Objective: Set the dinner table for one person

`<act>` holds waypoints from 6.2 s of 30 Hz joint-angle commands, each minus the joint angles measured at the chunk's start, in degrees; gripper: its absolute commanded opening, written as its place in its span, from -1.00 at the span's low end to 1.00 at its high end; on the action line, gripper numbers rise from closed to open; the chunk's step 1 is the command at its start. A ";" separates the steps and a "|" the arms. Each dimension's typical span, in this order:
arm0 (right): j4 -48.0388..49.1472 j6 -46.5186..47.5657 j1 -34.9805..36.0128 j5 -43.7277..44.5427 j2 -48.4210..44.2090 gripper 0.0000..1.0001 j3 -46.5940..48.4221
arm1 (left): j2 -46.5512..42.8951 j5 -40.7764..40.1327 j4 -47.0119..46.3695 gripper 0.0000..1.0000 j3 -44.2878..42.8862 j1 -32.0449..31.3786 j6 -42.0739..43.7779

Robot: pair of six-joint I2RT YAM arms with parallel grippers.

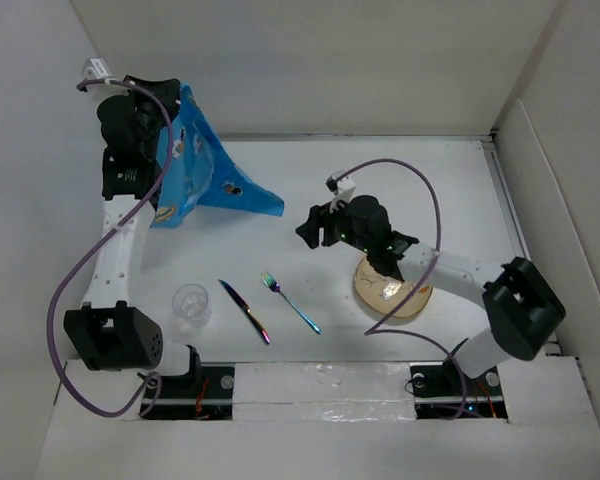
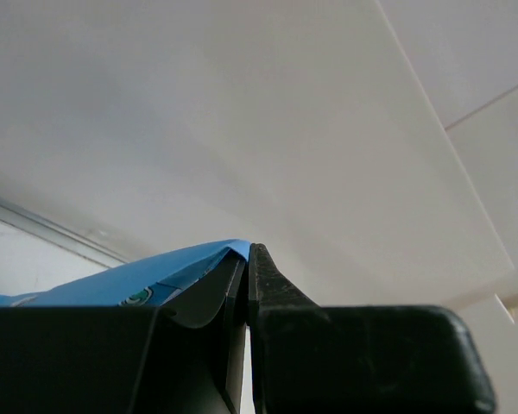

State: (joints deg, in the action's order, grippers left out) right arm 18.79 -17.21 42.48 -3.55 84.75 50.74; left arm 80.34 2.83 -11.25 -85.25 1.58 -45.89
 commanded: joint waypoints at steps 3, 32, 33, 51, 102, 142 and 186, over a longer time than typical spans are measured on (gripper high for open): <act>0.65 4.02 0.50 6.18 11.74 0.39 12.09 | -4.13 5.87 -3.61 -1.00 1.67 -0.18 0.89; -9.66 3.85 0.50 0.34 45.24 -0.06 43.40 | -10.81 3.68 0.78 -1.00 -1.05 -0.18 7.83; -7.30 3.59 -0.02 -0.57 44.54 -0.19 42.87 | -10.81 3.67 0.70 -1.00 -1.06 -0.18 8.01; -18.42 15.53 -11.62 19.98 -0.80 -1.00 27.57 | -8.09 0.51 0.62 -1.00 -3.44 -0.18 9.60; -26.61 1.22 -29.11 19.64 -0.01 -0.51 3.59 | -2.01 9.21 -25.32 -1.00 57.04 4.04 -6.85; -26.87 -3.09 -39.14 -7.78 7.27 0.11 0.50 | -12.57 -14.26 -7.56 -0.08 52.03 -19.78 9.59; -26.69 -6.17 -43.97 -5.41 5.70 -0.68 -2.75 | -8.88 -17.41 -2.13 0.03 55.37 -19.87 15.13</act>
State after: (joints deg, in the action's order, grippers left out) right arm -8.91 -24.23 -0.89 -10.41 93.25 48.75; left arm 74.43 -11.09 -15.38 -30.50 -17.39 -30.37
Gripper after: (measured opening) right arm 0.161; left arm 0.512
